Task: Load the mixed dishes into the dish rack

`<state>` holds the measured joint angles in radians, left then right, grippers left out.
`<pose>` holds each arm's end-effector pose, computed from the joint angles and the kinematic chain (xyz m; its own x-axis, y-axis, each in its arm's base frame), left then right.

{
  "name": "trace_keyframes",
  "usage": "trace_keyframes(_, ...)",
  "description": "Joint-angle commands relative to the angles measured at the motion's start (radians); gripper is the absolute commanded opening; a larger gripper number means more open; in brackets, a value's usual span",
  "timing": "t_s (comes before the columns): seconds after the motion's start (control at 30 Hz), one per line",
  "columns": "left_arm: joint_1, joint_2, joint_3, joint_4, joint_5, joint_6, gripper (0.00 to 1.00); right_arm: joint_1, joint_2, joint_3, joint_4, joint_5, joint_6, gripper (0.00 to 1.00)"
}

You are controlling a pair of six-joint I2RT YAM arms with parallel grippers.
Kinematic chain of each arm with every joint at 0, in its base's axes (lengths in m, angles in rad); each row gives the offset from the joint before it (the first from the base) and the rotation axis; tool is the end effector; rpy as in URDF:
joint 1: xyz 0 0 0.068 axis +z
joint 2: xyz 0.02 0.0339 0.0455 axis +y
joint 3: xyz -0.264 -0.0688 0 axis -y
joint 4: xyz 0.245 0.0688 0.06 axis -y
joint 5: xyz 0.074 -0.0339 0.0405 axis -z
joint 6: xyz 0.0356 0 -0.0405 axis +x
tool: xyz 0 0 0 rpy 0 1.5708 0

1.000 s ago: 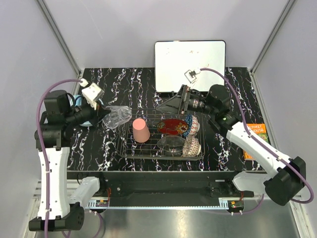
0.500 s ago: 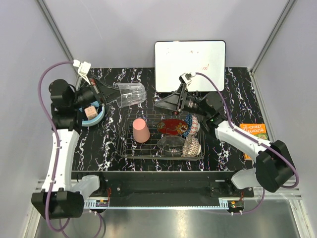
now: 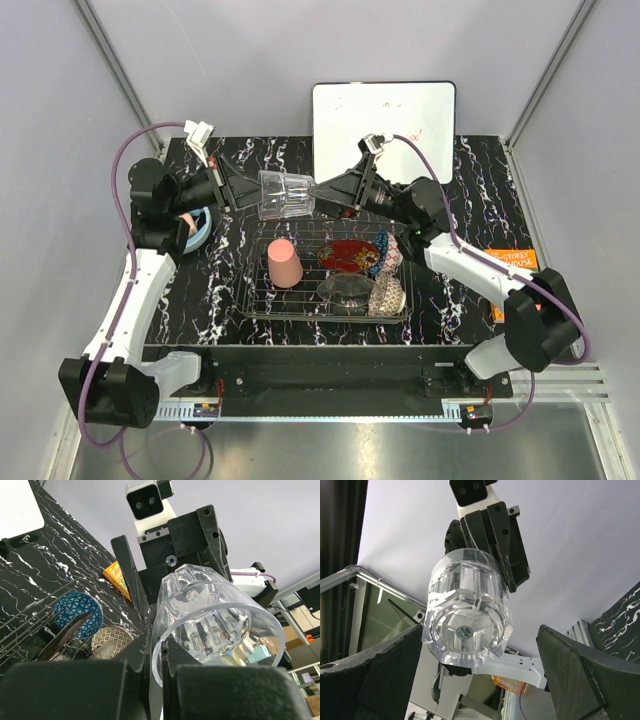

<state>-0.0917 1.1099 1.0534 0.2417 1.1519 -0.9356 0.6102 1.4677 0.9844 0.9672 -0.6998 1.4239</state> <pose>0.2336 -0.0541 0.4123 -0.6409 -0.2699 -0.7186 0.7002 0.1780 -0.6914 0.2551 0.2063 0.3625 -0.8400 0.3360 -0.4260 -0.5097 -0.2198 0.8318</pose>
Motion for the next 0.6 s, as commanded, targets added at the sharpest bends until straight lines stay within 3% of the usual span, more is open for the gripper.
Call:
trace_keyframes(0.0, -0.035, 0.001, 0.019, 0.077, 0.017, -0.04, 0.0, 0.014, 0.006, 0.085, -0.007, 0.011, -0.025, 1.0)
trace_keyframes(0.57, -0.059, 0.022, 0.056, -0.059, -0.02, 0.109, 0.0, 0.028, 0.029, 0.106, -0.01, 0.008, 0.004, 1.0)
